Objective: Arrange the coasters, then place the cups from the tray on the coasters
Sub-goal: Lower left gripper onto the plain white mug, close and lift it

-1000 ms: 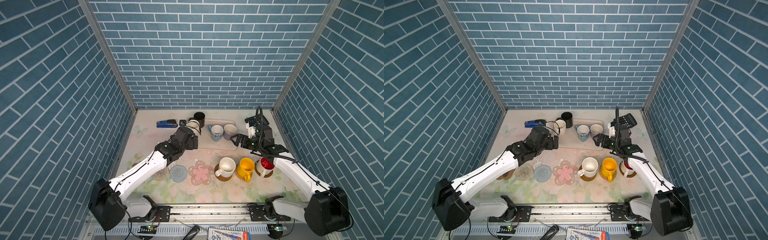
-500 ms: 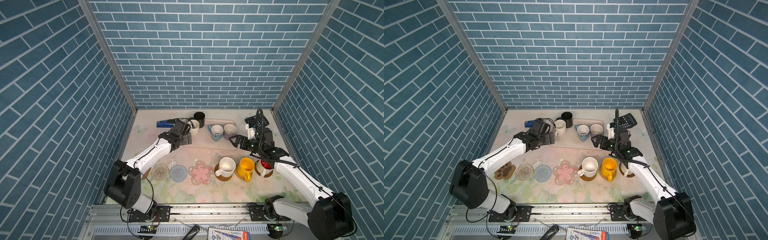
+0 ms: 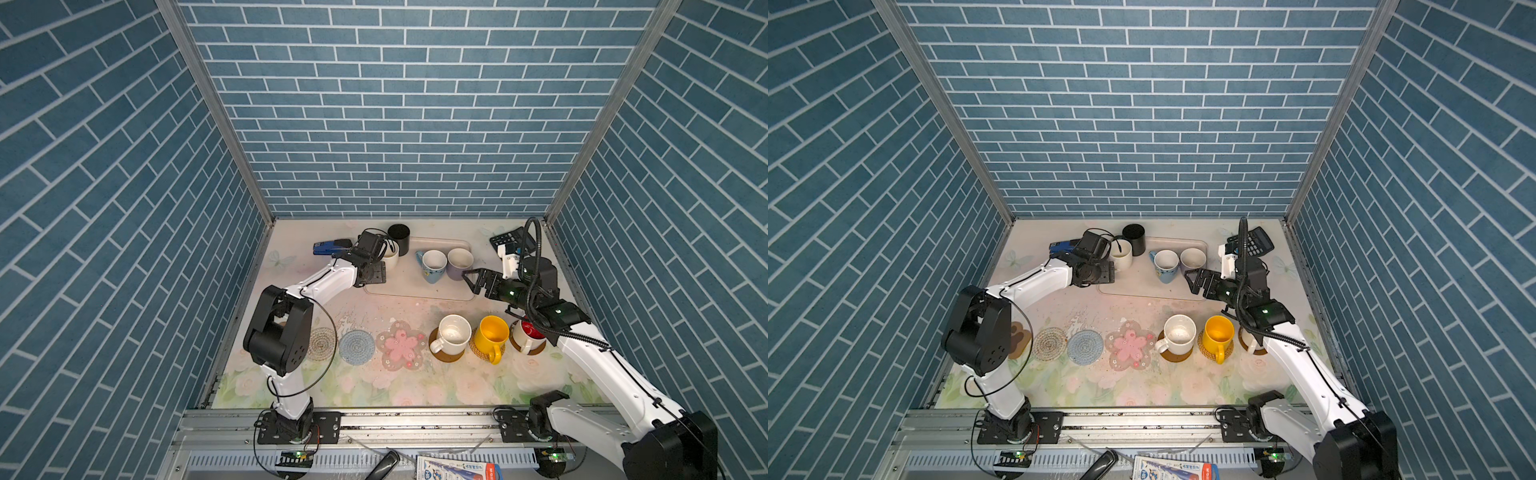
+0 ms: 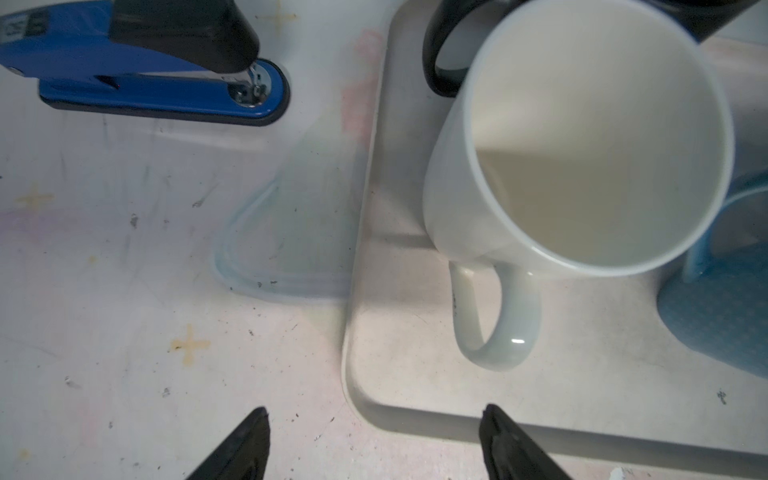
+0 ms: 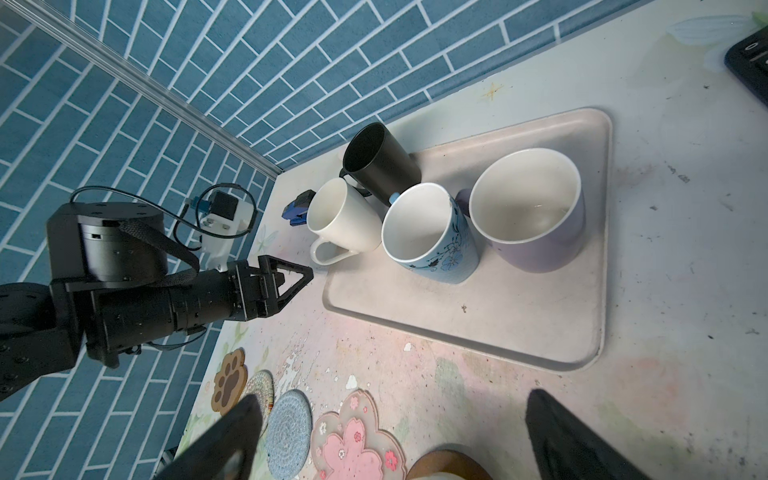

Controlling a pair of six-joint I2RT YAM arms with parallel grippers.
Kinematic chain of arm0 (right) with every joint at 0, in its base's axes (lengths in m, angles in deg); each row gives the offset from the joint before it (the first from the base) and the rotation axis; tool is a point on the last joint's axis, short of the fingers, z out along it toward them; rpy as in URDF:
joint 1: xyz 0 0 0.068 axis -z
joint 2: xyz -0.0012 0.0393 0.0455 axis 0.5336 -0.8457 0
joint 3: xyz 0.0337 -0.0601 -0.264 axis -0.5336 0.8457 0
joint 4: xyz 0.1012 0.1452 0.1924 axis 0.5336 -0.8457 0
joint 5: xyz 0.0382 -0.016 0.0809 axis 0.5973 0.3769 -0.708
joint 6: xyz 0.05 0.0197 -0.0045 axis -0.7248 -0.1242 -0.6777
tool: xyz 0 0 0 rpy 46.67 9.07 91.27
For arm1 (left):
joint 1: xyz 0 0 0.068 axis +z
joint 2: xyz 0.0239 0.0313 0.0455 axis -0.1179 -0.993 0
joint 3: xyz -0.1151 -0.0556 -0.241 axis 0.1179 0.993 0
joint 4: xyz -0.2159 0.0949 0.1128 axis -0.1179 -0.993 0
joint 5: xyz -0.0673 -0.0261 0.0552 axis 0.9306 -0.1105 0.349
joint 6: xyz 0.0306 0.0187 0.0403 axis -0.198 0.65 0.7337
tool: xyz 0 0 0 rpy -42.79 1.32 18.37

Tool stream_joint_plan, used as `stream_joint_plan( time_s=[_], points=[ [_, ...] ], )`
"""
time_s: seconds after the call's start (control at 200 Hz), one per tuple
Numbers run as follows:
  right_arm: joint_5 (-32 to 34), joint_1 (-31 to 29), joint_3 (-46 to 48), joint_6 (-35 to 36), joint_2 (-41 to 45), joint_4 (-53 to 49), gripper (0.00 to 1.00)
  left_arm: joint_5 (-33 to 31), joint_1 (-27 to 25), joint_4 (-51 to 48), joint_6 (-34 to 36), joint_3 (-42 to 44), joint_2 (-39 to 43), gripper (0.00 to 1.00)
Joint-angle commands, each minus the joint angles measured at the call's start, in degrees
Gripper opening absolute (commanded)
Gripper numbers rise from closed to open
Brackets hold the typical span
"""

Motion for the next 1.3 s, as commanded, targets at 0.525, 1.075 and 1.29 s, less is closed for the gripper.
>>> stream_joint_plan(
  time_s=[0.525, 1.075, 1.29],
  points=[
    [-0.40, -0.22, 1.50, -1.36, -0.86, 1.88, 0.99, 5.64, 0.49, -0.84, 5.58, -14.46, -12.15, 0.59],
    [-0.40, -0.23, 1.61, -1.36, -1.31, 2.09, 0.99, 6.67, 0.71, -1.89, 5.91, -17.22, -14.95, 0.22],
    [-0.16, -0.22, 1.78, -1.57, -1.19, 2.33, 0.99, 6.80, 0.58, -2.77, 6.40, -17.28, -13.95, 0.00]
  ],
)
